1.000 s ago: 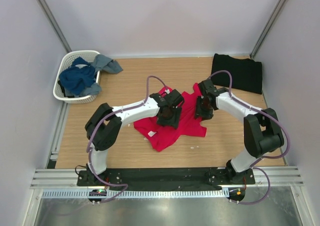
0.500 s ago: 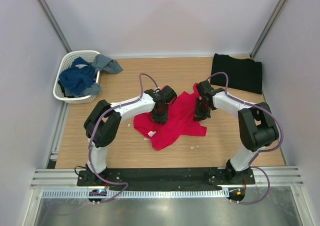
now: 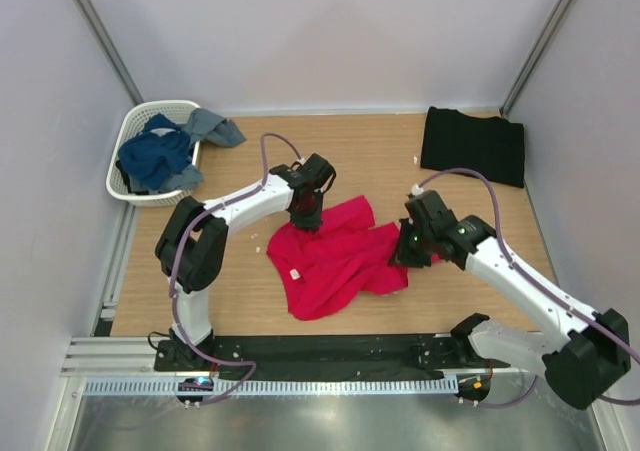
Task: Fold and stack the t-shirts
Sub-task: Flatten the tshirt out
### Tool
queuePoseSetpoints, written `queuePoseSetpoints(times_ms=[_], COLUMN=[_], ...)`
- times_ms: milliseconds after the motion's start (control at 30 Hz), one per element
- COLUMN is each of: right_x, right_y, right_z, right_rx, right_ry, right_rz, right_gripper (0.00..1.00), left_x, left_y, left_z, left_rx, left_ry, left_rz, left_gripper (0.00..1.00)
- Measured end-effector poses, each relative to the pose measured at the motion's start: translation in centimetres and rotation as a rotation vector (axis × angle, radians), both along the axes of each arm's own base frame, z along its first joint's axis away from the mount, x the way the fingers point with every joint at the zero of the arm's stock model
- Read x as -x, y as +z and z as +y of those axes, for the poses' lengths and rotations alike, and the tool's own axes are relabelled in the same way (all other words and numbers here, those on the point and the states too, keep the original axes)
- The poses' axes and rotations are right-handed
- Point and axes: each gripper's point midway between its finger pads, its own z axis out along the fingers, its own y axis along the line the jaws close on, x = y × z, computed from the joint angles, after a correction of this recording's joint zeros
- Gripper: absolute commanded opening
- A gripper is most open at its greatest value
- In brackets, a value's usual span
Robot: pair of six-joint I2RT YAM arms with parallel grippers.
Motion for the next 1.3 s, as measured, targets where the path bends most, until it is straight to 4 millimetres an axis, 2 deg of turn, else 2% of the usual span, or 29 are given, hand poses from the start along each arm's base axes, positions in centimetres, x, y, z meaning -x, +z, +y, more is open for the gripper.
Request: queuePoseSetpoints(times_ms=[33,67,133,167,233,267,333,400,467,533,600,733,833,933,1100,1300], right_x=[1.6,3.2,5.9,7.2,8.8,9.2,9.0,7.6,5.1,2.3,0.1,-2.6,-3.9,-4.7,-5.4,-4.9], right_y=[-0.4,-1.0,-2.3,-2.9,-3.6,-3.7,-3.1,-1.8,-0.2,0.8,0.9,0.0,-0.7,-1.1,-1.1,-2.0], right_z=[-0.1,-0.4,-1.8,-2.6,-3.8,-4.2,-4.8,-4.9,-4.9,-5.7,-7.4,-11.9,-14.3,-15.6,-17.5,-19.0], right_rx=[-0.003,-0.001,0.026,0.053,0.103,0.124,0.177,0.209,0.217,0.223,0.230,0.264,0.291,0.306,0.306,0.299], right_ry=[0.004,-0.001,-0.036,-0.059,-0.084,-0.089,-0.112,-0.133,-0.176,-0.245,-0.319,-0.474,-0.533,-0.549,-0.587,-0.607], right_rz=[0.027,0.065,0.151,0.205,0.271,0.293,0.315,0.302,0.261,0.215,0.193,0.194,0.192,0.186,0.163,0.187], right_gripper=[0.06,0.18,0.34,0.50,0.56,0.66,0.74,0.74,0.74,0.74,0.73,0.71,0.70,0.70,0.69,0.67], left_x=[-0.1,-0.2,-0.4,-0.5,-0.7,-0.9,-1.6,-2.5,-3.9,-5.2,-6.6,-8.5,-9.2,-8.8,-7.9,-7.1], left_y=[0.3,0.4,0.5,0.5,0.5,0.6,1.0,1.7,2.8,4.2,5.8,7.0,5.8,3.4,0.5,-0.6], left_z=[0.0,0.1,0.2,0.2,0.3,0.2,-0.2,-1.4,-2.8,-4.5,-6.7,-11.7,-14.9,-16.7,-18.5,-19.8], left_rx=[0.001,0.001,-0.003,-0.003,0.002,0.005,0.022,0.054,0.089,0.121,0.153,0.219,0.246,0.230,0.209,0.206], left_ry=[0.000,0.000,0.004,0.005,0.010,0.007,-0.004,-0.037,-0.086,-0.141,-0.214,-0.341,-0.416,-0.465,-0.501,-0.522], left_rz=[-0.009,-0.016,-0.025,-0.025,-0.031,-0.036,-0.047,-0.065,-0.107,-0.157,-0.222,-0.291,-0.294,-0.264,-0.219,-0.211], left_gripper=[0.22,0.25,0.28,0.32,0.37,0.41,0.47,0.53,0.59,0.61,0.62,0.63,0.63,0.62,0.61,0.58])
